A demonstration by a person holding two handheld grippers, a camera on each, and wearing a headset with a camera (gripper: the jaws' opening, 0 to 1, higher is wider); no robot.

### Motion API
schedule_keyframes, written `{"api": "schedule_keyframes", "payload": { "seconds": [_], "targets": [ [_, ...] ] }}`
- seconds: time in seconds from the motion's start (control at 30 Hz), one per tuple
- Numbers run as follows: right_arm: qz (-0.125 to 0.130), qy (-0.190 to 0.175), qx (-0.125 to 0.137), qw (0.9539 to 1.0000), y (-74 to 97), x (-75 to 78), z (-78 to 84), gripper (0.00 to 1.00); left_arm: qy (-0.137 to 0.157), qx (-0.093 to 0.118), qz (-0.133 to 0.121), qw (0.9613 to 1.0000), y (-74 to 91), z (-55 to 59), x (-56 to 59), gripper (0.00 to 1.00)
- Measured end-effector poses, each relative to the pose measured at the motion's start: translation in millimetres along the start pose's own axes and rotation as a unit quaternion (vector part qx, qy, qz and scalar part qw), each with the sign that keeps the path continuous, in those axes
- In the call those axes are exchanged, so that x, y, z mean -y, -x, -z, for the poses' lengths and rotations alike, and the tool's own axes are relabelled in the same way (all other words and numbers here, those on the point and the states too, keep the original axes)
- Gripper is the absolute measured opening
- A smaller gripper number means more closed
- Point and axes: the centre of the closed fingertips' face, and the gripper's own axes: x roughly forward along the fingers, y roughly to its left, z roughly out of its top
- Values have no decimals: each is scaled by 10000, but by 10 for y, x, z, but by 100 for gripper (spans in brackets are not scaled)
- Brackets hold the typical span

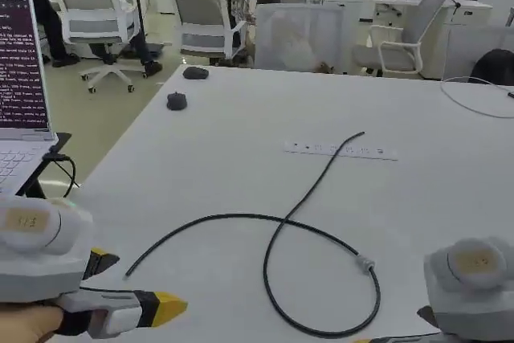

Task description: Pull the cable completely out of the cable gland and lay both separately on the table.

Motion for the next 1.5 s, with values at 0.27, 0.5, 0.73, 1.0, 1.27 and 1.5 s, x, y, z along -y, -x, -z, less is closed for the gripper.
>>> {"api": "schedule_keyframes", "payload": {
  "seconds": [0.27, 0.5, 0.73, 1.0, 1.27, 1.5],
  "targets": [
    [-24, -9, -6, 10000, -5, -6, -5, 84, 1, 3, -7, 10000, 1, -5, -11, 77],
    [-39, -27, -7, 10000, -6, -8, -7, 84, -5, -7, -10, 10000, -2, -4, -17, 77],
    [-52, -49, 2, 10000, -8, -8, -9, 83, -15, -22, -2, 10000, -7, -1, -11, 77],
    [-78, -47, -10, 10000, -15, -14, -12, 83, -13, -33, 1, 10000, -13, 0, -13, 77],
    [-99, -33, -28, 9999, -22, -20, -11, 83, -1, -25, -3, 10000, -14, -6, -17, 77],
    [-103, -34, -39, 9999, -24, -20, -7, 83, -11, -33, 8, 10000, -16, -6, -12, 77]
  ]
}}
